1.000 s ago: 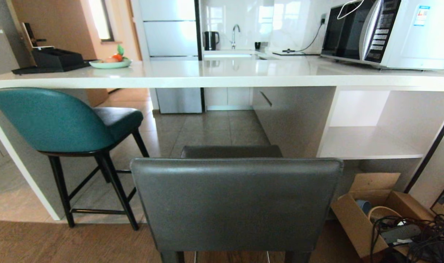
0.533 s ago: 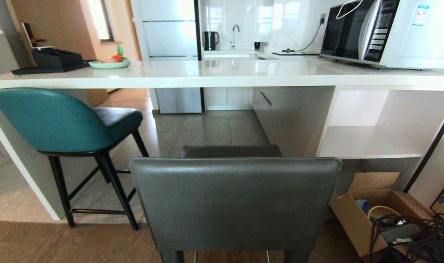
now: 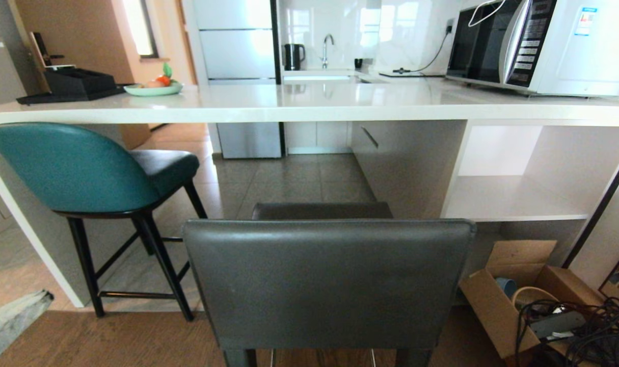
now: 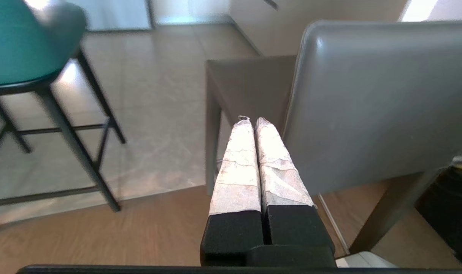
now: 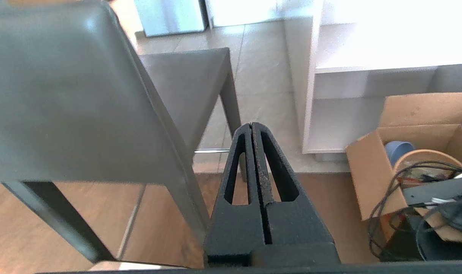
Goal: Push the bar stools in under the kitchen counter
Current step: Push the gray chair back under the dining table
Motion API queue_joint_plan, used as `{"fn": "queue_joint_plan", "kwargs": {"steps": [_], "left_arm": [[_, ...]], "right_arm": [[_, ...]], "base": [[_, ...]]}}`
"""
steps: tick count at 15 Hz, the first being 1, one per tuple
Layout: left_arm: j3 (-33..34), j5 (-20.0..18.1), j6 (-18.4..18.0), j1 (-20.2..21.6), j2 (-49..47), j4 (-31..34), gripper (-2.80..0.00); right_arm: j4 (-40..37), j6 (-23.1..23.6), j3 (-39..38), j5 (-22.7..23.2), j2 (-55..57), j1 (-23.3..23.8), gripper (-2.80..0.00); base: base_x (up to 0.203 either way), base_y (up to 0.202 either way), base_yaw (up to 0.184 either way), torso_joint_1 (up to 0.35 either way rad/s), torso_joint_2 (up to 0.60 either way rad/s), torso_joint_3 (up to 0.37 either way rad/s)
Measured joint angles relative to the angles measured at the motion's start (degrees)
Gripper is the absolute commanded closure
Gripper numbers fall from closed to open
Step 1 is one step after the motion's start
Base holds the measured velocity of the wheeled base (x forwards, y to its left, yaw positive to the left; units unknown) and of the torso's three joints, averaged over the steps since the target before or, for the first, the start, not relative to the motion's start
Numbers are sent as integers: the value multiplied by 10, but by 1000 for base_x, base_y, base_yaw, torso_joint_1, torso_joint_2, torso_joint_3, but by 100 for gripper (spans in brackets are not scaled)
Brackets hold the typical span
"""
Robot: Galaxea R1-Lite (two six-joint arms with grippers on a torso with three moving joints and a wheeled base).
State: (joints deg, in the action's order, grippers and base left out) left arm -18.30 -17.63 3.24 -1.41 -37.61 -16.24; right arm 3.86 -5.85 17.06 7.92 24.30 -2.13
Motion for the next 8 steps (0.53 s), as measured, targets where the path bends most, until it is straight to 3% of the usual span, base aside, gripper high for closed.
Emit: {"fn": "queue_joint_plan", "kwargs": {"steps": [4, 8], "left_arm": [[6, 32, -14, -49, -179, -120, 0], [33, 145, -12, -155, -343, -302, 0]], "right_arm": [[109, -3, 19, 22, 173, -8, 0], [243, 2, 14, 26, 337, -42, 0]], "base": [[0, 0, 0, 0, 0, 0], [0, 0, 0, 0, 0, 0]]}}
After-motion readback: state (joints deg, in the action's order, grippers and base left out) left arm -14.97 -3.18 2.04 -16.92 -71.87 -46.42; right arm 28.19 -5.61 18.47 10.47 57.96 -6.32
